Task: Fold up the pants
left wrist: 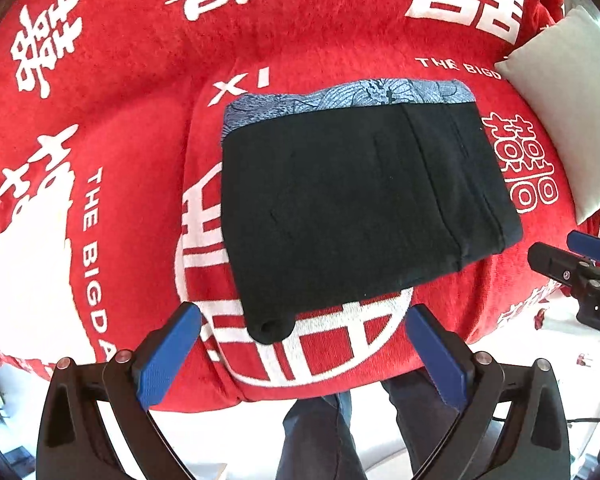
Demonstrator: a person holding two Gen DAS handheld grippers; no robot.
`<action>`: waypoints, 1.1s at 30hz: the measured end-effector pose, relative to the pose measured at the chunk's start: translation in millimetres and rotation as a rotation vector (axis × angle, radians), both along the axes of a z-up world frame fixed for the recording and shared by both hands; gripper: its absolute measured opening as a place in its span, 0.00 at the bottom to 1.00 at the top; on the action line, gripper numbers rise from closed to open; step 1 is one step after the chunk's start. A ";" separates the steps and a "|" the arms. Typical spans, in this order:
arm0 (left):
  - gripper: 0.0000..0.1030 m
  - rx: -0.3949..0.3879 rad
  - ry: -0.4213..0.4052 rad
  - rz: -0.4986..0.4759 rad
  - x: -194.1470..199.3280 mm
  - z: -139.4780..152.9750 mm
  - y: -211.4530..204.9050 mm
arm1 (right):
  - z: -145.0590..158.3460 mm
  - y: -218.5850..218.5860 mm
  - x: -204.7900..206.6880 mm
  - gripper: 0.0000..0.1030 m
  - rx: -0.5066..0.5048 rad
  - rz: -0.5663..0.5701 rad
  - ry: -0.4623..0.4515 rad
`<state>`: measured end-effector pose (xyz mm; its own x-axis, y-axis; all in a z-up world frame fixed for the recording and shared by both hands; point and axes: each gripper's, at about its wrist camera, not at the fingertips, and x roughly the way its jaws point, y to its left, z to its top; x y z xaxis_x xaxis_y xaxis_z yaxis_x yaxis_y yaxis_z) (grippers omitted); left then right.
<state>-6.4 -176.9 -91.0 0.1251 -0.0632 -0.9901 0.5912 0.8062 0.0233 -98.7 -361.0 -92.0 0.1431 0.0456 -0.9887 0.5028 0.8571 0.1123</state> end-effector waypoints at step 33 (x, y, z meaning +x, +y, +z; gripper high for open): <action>1.00 -0.054 -0.083 0.023 -13.3 66.5 40.5 | 74.2 63.8 2.8 1.00 -0.151 0.014 -0.015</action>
